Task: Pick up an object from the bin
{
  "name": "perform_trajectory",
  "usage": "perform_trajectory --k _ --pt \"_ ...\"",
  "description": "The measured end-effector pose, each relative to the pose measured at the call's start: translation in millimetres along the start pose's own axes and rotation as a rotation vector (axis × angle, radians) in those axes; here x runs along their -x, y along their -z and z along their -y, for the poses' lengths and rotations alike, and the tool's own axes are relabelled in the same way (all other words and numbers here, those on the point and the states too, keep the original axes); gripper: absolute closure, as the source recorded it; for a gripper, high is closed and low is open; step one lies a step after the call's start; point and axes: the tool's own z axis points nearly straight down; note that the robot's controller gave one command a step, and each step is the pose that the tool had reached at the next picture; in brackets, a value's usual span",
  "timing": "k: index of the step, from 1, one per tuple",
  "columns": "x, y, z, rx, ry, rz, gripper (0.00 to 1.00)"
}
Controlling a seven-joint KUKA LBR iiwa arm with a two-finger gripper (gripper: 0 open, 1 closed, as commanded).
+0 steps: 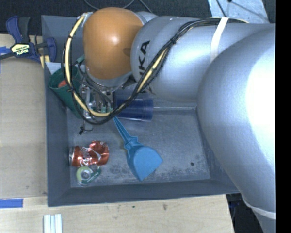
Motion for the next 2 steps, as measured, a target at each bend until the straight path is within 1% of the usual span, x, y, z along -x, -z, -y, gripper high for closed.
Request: perform_trajectory --k 1,2 --pt "1.5 5.4 1.0 0.002 -0.003 0.007 0.0" --pt "-34.9 -17.2 7.6 0.001 0.326 0.004 0.0"
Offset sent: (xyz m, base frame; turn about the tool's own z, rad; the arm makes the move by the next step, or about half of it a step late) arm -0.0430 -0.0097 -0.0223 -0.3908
